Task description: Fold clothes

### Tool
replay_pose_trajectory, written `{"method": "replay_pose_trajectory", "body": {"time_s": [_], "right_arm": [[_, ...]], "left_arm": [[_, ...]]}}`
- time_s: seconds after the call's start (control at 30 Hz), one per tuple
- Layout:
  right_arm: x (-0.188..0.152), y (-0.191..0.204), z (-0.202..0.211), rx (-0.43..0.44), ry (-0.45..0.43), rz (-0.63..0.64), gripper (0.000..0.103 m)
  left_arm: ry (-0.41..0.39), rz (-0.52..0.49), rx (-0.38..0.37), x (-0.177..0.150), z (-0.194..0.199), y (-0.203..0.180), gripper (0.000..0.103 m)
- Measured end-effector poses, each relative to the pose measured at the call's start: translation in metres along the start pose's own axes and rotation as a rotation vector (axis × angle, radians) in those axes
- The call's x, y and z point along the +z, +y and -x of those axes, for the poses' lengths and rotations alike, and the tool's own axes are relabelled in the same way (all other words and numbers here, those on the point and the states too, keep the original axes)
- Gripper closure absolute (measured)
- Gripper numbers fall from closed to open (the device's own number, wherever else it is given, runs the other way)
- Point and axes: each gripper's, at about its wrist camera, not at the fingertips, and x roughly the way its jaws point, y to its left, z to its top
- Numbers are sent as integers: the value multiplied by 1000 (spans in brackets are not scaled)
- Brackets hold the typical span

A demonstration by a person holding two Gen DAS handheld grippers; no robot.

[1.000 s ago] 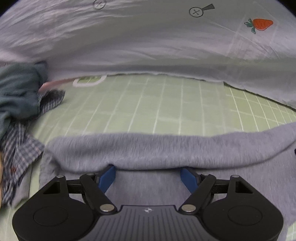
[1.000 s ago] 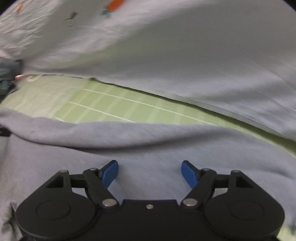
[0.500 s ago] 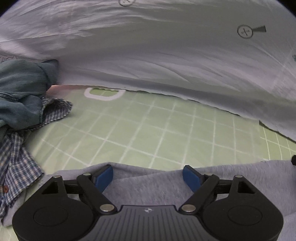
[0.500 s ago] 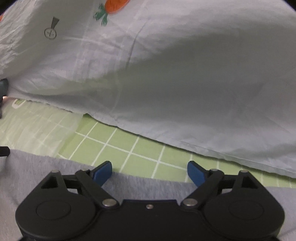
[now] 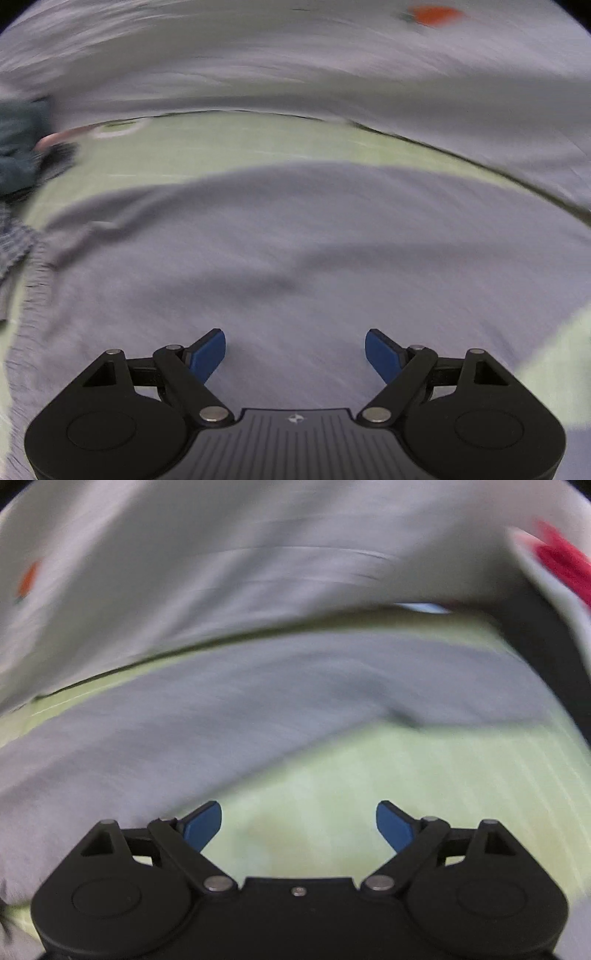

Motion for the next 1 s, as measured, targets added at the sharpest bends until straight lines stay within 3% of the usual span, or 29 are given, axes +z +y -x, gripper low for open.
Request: {"method": "replay_pose_trajectory", "body": {"time_s": [0.2,0.33,0.43,0.57,0.67,0.73,0.97,1.0], "right_arm": [[-32,-66,36,-73,-8,-161,11],[-36,-99,43,-94,3,-172,11],[-27,-123,42,-73,6,-181,11],[-8,-155,34,-23,7,-235,13],[12,-178,8,30,6,-349,24],[26,-191,-12,64,9,-420,43],[69,-207,-64,56,-58,-487,51],[73,-207,-69,48,-62,-480,68]], "left_arm": [[24,-145,-89,-29,25,-65,20],[24,-176,-26,-36,23,-86,20],[41,-101,9,-36,23,-85,20],[45,23,-1,-33,24,-82,25],[41,11,19,-33,18,-91,33],[38,2,32,-32,14,-97,38],[8,-5,44,-30,5,-106,43],[4,-5,43,-29,4,-106,50]]}}
